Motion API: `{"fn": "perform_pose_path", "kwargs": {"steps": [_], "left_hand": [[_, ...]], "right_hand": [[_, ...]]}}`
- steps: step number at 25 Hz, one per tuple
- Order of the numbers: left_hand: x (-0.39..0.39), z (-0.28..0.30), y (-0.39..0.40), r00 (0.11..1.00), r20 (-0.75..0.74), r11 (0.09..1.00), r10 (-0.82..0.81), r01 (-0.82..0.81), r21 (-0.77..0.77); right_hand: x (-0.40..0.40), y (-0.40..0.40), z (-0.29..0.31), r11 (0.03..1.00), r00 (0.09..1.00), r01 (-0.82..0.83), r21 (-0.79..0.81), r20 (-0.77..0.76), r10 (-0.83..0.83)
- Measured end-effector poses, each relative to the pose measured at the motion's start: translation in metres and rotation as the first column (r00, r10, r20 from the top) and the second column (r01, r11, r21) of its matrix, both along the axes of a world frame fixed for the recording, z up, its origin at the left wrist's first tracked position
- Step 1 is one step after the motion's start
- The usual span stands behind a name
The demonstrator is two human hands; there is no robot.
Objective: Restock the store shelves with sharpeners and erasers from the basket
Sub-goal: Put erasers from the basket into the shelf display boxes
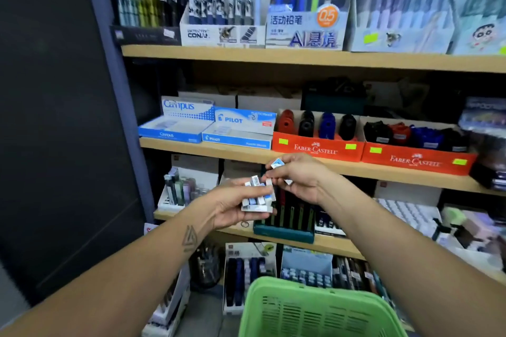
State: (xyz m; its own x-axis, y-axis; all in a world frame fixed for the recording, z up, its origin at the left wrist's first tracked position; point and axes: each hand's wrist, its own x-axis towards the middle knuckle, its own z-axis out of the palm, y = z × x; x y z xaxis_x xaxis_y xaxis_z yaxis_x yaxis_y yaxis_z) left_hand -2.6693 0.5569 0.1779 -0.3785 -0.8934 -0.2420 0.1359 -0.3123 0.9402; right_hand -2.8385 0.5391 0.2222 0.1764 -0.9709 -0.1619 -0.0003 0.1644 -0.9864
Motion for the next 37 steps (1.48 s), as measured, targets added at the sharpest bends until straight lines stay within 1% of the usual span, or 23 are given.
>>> {"fn": "perform_pose_path", "kwargs": {"steps": [2,4,6,7,10,12,14,18,20,23,28,30,31,33,35,37], "left_hand": [[0.012,0.018,-0.012,0.997,-0.029,0.995,0.072,-0.073,-0.062],[0.025,0.034,-0.027,0.986,-0.081,0.984,0.149,-0.156,-0.088],[0.039,0.048,-0.042,0.970,-0.112,0.968,0.216,-0.228,-0.104],[0.046,0.054,-0.049,0.959,-0.121,0.957,0.255,-0.268,-0.112],[0.071,0.065,-0.070,0.913,-0.166,0.906,0.373,-0.397,-0.147],[0.089,0.073,-0.083,0.865,-0.219,0.861,0.451,-0.486,-0.148],[0.109,0.081,-0.093,0.820,-0.256,0.820,0.512,-0.555,-0.139],[0.155,0.085,-0.103,0.769,-0.245,0.763,0.591,-0.631,-0.142],[0.177,0.082,-0.105,0.732,-0.231,0.725,0.641,-0.676,-0.129],[0.196,0.078,-0.106,0.706,-0.186,0.692,0.683,-0.707,-0.145],[0.212,0.078,-0.108,0.668,-0.140,0.650,0.731,-0.744,-0.154],[0.219,0.077,-0.109,0.661,-0.091,0.642,0.745,-0.748,-0.169],[0.223,0.078,-0.109,0.653,-0.072,0.635,0.754,-0.753,-0.173],[0.229,0.079,-0.109,0.641,-0.054,0.624,0.766,-0.761,-0.178],[0.227,0.083,-0.109,0.653,-0.056,0.635,0.755,-0.750,-0.185],[0.217,0.084,-0.109,0.682,-0.064,0.662,0.729,-0.726,-0.186]], "right_hand": [[0.023,-0.014,0.021,0.997,1.000,0.005,-0.075,-0.029,-0.007],[0.045,-0.030,0.039,0.992,1.000,0.005,-0.128,-0.011,-0.006],[0.063,-0.048,0.053,0.987,0.999,0.047,-0.157,0.026,-0.043],[0.070,-0.058,0.057,0.981,0.998,0.064,-0.183,0.021,-0.061],[0.093,-0.085,0.064,0.961,0.996,0.050,-0.272,-0.061,-0.070],[0.108,-0.098,0.068,0.950,0.995,0.047,-0.309,-0.070,-0.072],[0.122,-0.114,0.071,0.938,0.990,0.074,-0.340,-0.086,-0.109],[0.144,-0.141,0.071,0.946,0.991,0.076,-0.315,-0.085,-0.108],[0.157,-0.152,0.069,0.940,0.980,0.080,-0.331,-0.145,-0.135],[0.173,-0.168,0.065,0.920,0.959,0.071,-0.385,-0.228,-0.169],[0.195,-0.188,0.062,0.947,0.945,0.019,-0.321,-0.302,-0.122],[0.205,-0.195,0.060,0.938,0.913,-0.016,-0.347,-0.387,-0.128],[0.211,-0.199,0.059,0.922,0.879,-0.046,-0.383,-0.454,-0.144],[0.218,-0.204,0.058,0.884,0.777,-0.122,-0.451,-0.598,-0.198],[0.223,-0.207,0.057,0.872,0.708,-0.138,-0.470,-0.662,-0.245],[0.226,-0.211,0.057,0.897,0.672,-0.089,-0.433,-0.691,-0.266]]}}
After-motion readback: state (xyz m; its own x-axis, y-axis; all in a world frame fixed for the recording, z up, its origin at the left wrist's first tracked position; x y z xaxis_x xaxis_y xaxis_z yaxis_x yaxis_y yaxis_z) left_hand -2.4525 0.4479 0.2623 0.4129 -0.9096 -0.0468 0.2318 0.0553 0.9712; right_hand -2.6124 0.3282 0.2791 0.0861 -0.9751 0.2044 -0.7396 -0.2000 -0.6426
